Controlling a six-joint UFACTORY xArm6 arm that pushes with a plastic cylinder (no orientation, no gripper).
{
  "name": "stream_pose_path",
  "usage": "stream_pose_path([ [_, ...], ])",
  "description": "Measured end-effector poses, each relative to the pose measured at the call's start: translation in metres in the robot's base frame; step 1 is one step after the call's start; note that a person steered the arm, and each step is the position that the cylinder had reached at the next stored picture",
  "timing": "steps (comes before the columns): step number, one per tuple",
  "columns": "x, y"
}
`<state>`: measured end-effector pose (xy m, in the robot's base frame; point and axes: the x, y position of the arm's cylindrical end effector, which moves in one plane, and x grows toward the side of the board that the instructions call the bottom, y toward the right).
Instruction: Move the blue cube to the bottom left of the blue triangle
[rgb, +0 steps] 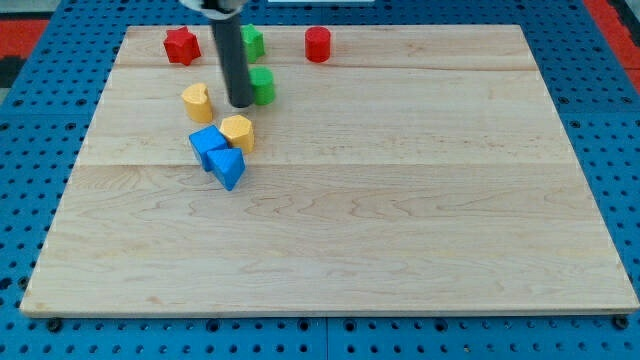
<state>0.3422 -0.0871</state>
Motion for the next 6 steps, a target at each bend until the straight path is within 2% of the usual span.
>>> stream_pose_path([
  [1, -0.001, 0.005],
  [2, 0.016, -0.021],
  [3, 0.056, -0.051],
  [4, 0.114, -0.057],
  [5, 0.13, -0.08],
  [6, 0.089, -0.134],
])
